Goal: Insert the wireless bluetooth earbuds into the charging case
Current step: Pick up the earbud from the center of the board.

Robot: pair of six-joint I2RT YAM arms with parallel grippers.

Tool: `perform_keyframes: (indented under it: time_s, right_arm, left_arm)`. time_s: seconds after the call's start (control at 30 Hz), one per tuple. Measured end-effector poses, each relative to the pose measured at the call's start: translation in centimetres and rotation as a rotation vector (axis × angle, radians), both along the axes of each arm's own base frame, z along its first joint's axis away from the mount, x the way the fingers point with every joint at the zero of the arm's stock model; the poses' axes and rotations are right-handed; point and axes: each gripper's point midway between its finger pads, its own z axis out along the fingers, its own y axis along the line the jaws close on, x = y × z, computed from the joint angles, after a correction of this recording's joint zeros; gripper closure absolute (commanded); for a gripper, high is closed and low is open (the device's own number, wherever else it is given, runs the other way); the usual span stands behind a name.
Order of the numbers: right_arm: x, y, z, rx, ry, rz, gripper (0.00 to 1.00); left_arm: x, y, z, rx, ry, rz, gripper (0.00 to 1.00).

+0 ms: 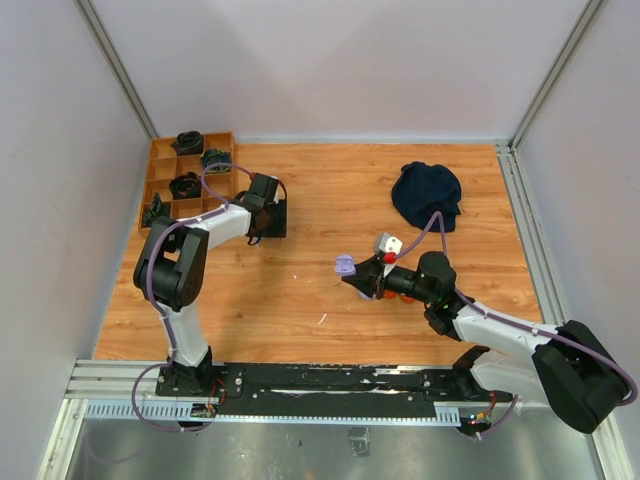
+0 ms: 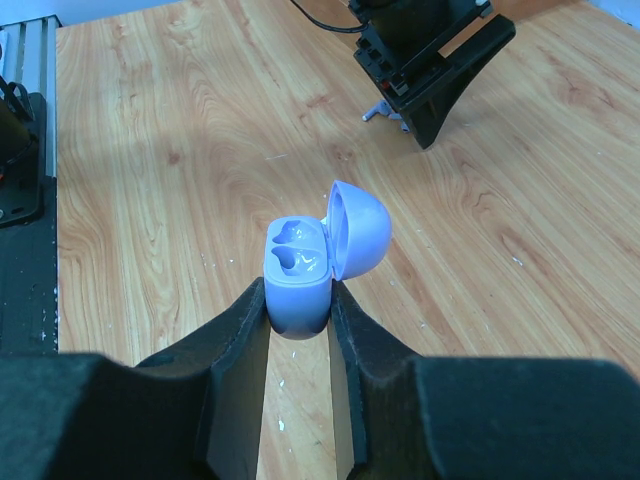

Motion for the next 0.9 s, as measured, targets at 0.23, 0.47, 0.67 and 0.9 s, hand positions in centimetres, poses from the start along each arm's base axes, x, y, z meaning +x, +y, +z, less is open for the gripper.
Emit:
perform_keyframes:
  time_s: [0.23, 0.47, 0.67, 0.9]
  right_arm:
    - [0.0, 0.0, 0.0, 0.0, 0.002, 0.0, 0.88]
    - [0.0, 0.0, 0.0, 0.002, 0.006, 0.0, 0.88]
    - [0.0, 0.0, 0.0, 0.004, 0.01, 0.0, 0.88]
    - [-0.1, 0.0, 0.0, 0.005, 0.013, -0.001, 0.88]
  left_arm:
    - [-1.0, -0.2, -0.6, -0.004, 0.056, -0.021, 0.47]
    - [-1.5, 0.0, -0.6, 0.005, 0.082, -0.016, 0.5]
    - [-0.6, 0.3, 0.3, 0.029, 0.071, 0.002, 0.52]
    - [0.3, 0.5, -0.1, 0.056, 0.082, 0.02, 0.61]
